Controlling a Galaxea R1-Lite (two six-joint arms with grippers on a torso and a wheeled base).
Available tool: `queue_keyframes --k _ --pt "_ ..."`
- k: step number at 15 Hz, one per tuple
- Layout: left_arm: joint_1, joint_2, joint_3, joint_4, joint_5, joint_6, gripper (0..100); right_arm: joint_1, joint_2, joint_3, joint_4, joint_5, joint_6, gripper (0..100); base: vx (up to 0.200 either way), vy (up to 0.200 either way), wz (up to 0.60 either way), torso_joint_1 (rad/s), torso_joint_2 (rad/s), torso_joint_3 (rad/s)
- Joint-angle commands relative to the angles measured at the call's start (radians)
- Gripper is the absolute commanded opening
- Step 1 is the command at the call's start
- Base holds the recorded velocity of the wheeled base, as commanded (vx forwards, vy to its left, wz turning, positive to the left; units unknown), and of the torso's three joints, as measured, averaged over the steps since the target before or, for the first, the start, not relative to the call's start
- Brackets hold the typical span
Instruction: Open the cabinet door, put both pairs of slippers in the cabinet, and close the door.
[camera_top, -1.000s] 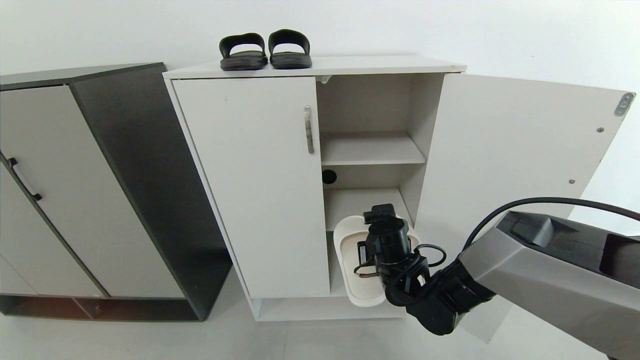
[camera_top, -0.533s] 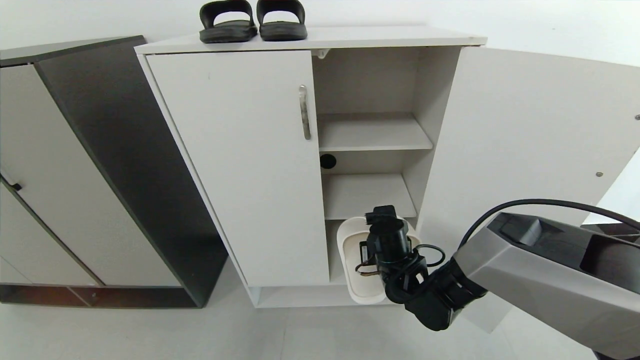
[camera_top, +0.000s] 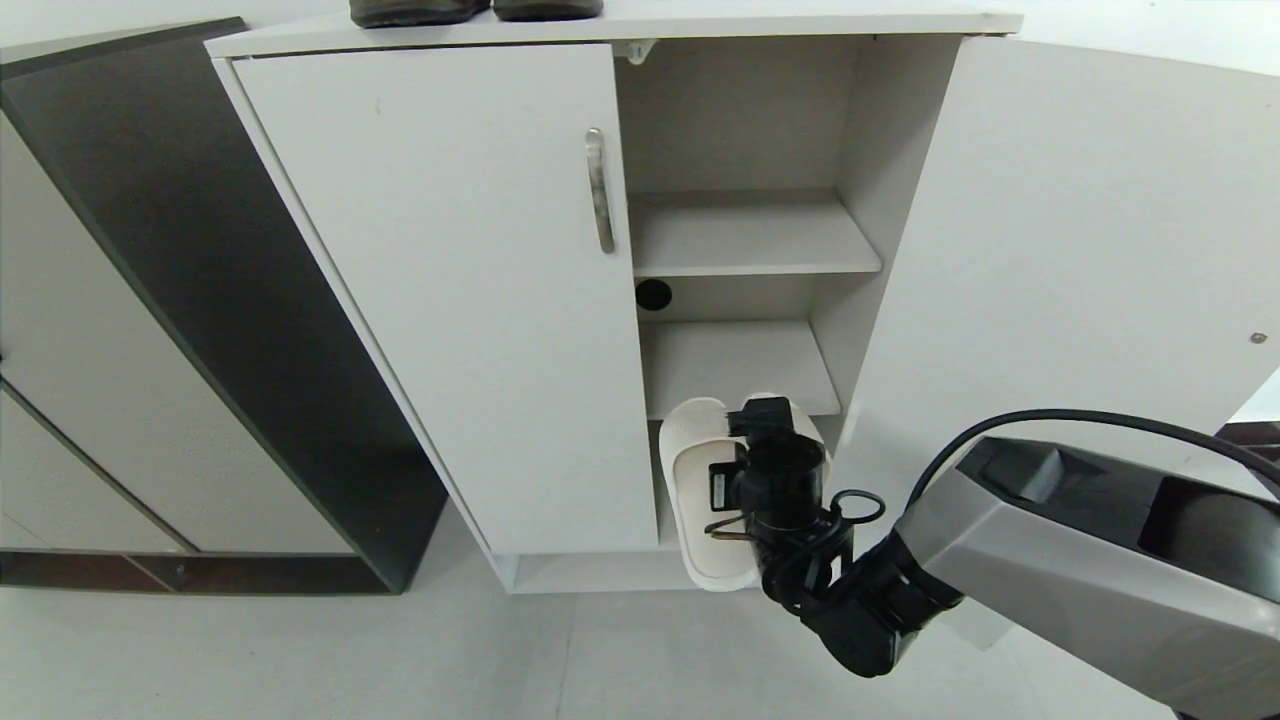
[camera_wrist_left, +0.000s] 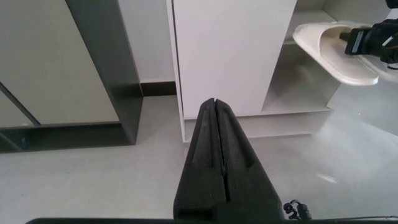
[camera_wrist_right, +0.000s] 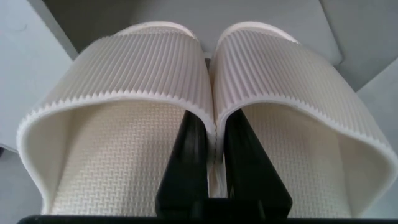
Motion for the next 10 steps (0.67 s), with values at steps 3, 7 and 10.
queue_keyframes --k 3,7,10 --pt "0.000 0.002 0.000 -0.002 0.002 -0.002 0 -0.005 0.013 0.015 -0.033 -0.003 -0.015 0 0.000 0.000 0.00 0.000 0.00 0.000" --pt "0.000 0.002 0.000 0.000 0.002 -0.002 0 -0.022 0.025 0.014 -0.032 -0.009 -0.015 0 0.000 0.000 0.00 0.000 0.00 0.000" --pt "0.000 0.002 0.000 -0.002 0.002 -0.002 0 -0.031 0.029 0.014 -0.032 -0.008 -0.015 0 0.000 0.000 0.00 0.000 0.00 0.000"
